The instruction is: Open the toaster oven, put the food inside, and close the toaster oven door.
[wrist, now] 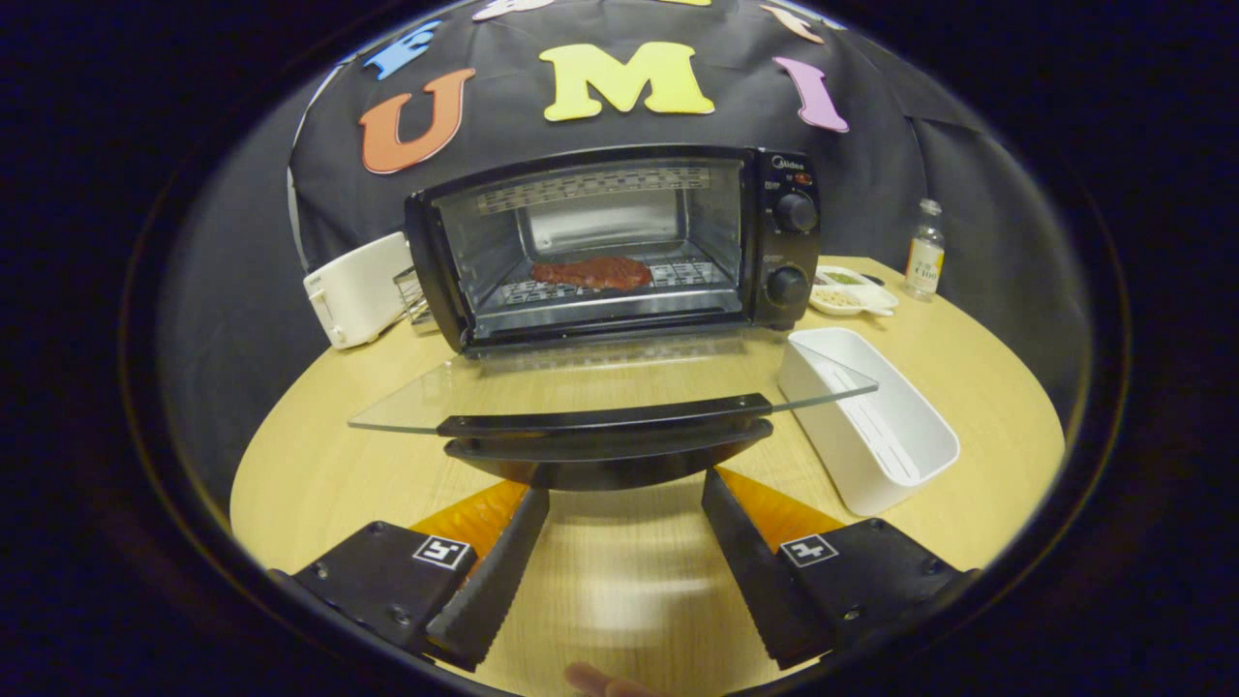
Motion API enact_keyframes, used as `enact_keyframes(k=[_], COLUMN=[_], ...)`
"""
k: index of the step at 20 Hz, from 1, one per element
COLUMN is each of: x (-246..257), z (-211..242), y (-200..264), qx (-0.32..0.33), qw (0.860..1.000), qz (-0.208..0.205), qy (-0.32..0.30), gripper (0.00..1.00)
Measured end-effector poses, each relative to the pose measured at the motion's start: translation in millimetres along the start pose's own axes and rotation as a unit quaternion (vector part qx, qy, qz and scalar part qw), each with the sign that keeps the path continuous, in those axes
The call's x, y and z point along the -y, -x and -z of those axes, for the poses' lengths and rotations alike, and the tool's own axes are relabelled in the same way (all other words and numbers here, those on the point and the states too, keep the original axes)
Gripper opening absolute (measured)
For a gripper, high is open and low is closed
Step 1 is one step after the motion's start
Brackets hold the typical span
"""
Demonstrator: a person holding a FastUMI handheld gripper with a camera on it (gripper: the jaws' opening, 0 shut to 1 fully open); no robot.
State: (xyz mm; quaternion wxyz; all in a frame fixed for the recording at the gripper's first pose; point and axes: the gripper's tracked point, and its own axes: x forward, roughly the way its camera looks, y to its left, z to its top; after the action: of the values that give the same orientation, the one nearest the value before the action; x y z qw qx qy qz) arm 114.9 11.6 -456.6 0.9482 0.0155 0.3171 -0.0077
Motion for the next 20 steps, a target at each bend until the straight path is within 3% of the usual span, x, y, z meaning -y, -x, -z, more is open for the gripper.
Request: enact_keyframes(k=[12,20], x=[-10.7,-20.6], z=[-72.9,-133.6], y=[11.5,14.7], qx=[0.059,0.116], qw=[0.998,0.992], qz=[-0.003,0.000], qy=[0.001,0.054], gripper=[1.00,1.00])
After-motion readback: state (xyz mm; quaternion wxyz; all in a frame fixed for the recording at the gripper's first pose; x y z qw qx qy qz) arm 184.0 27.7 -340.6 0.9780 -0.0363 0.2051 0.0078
